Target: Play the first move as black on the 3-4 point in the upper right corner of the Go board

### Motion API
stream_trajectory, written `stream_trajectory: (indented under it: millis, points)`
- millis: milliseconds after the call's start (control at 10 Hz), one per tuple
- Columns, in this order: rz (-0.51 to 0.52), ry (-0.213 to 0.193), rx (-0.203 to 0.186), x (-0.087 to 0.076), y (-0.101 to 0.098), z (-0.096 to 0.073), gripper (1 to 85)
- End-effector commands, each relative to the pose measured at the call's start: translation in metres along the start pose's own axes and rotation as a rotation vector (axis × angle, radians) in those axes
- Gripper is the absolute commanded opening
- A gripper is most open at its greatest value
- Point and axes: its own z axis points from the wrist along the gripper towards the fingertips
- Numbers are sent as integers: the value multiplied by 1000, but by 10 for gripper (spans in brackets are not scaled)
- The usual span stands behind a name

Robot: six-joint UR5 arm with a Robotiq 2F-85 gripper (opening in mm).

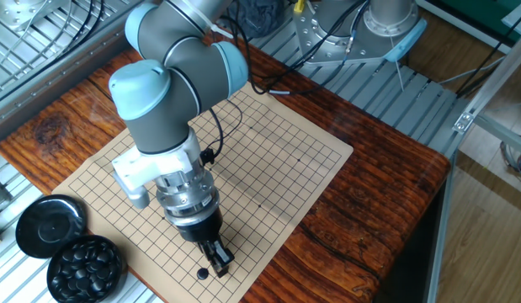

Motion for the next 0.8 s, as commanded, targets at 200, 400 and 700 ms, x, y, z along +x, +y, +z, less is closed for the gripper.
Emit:
stream_trajectory:
  millis: [200,400,700]
  points:
    - [-3,-2,-22,-2,3,0,93]
    - [-8,-5,-30,-3,5,0,143]
    - [-19,-10,-34,-4,5,1,177]
